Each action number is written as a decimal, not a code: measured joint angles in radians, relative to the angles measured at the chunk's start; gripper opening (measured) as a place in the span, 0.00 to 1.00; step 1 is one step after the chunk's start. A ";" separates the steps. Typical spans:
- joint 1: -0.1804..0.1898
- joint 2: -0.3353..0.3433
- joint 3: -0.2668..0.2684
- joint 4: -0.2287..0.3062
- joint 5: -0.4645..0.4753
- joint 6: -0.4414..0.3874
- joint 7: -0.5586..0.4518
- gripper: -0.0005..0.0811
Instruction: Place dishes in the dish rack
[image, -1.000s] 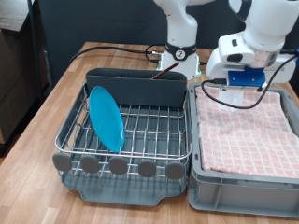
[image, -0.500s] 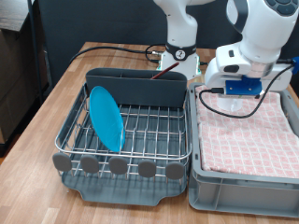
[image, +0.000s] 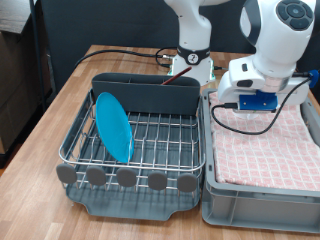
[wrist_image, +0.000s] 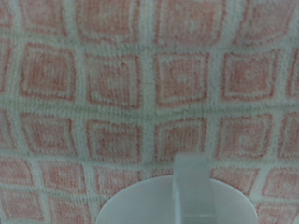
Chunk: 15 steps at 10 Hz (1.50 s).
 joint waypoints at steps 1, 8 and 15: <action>0.000 0.003 0.000 -0.003 0.005 0.003 -0.001 0.99; 0.000 0.006 0.001 -0.008 0.007 0.008 -0.001 0.22; 0.001 -0.012 0.001 0.015 0.006 -0.028 0.000 0.09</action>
